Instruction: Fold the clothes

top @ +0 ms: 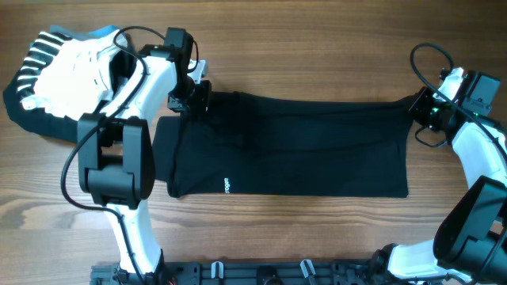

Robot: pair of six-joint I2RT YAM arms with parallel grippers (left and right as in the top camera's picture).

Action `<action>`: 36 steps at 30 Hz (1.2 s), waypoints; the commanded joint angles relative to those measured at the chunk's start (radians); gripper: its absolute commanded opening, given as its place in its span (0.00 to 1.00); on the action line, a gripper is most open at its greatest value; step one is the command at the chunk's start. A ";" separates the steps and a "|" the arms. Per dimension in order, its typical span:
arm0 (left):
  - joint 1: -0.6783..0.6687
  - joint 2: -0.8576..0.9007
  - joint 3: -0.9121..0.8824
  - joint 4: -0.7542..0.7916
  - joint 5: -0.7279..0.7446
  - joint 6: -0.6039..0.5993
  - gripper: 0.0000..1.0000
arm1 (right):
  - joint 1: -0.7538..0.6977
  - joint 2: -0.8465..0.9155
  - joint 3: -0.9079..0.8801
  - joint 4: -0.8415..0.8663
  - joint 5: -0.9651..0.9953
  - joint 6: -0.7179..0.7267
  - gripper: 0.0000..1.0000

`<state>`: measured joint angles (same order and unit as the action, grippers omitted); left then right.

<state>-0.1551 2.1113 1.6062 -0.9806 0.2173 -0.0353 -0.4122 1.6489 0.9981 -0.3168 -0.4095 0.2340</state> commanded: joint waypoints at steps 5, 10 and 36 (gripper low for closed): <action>0.064 -0.104 0.088 -0.122 -0.049 0.005 0.04 | -0.002 -0.016 0.006 -0.111 0.148 -0.075 0.04; 0.108 -0.116 0.088 -0.241 -0.066 0.005 0.04 | -0.002 -0.016 0.006 -0.252 0.318 0.005 0.04; 0.156 -0.116 0.087 -0.444 -0.070 0.006 0.04 | 0.000 -0.016 -0.010 -0.168 0.143 -0.155 0.71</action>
<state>-0.0090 2.0163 1.6779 -1.4273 0.1680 -0.0353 -0.4133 1.6489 0.9974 -0.5331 -0.2672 0.1169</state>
